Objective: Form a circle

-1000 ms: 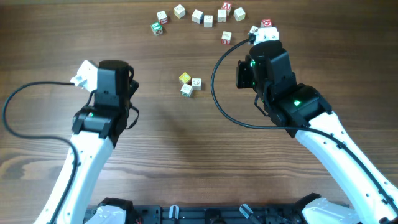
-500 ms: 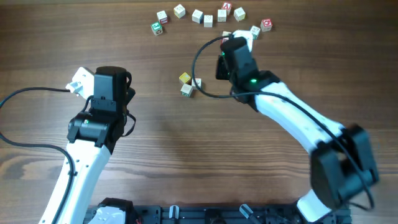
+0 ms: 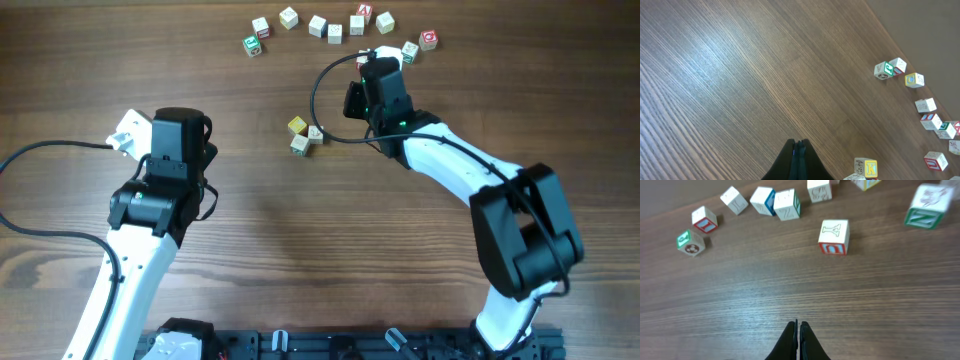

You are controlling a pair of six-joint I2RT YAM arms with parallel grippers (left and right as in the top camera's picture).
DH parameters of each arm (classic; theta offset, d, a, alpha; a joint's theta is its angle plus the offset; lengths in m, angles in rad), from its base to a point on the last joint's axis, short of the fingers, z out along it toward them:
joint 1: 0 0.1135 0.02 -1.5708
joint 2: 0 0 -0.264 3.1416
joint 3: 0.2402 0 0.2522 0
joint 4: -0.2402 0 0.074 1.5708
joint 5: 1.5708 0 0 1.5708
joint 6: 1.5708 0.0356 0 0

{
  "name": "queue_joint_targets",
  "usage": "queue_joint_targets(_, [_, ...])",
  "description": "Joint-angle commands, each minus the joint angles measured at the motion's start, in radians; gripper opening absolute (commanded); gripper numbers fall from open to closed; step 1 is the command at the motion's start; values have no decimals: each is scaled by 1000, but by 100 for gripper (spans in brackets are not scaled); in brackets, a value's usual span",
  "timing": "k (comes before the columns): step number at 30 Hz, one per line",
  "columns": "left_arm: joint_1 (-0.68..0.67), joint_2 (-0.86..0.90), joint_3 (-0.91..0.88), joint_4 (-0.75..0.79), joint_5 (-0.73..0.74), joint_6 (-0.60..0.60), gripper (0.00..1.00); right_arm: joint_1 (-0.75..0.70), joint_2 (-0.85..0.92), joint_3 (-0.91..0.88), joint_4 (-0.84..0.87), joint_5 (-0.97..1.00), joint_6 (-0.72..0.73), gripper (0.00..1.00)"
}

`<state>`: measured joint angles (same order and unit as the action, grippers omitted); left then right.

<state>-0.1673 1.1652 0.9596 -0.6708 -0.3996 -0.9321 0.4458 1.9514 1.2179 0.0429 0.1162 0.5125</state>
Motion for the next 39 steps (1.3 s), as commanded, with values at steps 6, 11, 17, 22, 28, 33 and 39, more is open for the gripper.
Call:
queue_joint_targets(6, [-1, -5, 4, 0, -21, 13, 4, -2, 121, 5, 34, -133, 16, 5])
queue_joint_targets(11, [-1, -5, 4, 0, -21, 13, 4, -2, 132, 5, 53, -151, 18, 5])
queue_joint_targets(17, [-1, -5, 4, 0, -21, 13, 4, -1, 179, 5, 80, -171, 41, 5])
queue_joint_targets(22, [-1, -5, 4, 0, -21, 13, 4, 1, 213, 6, 130, -218, 48, 5])
queue_joint_targets(28, [-1, -5, 4, 0, -21, 13, 4, 2, 214, 6, 113, -323, 50, 5])
queue_joint_targets(33, [-1, -5, 4, 0, -21, 13, 4, 1, 214, 6, 57, -327, 92, 5])
queue_joint_targets(39, [-1, -5, 4, 0, -21, 13, 4, 1, 172, 7, -24, -327, 89, 4])
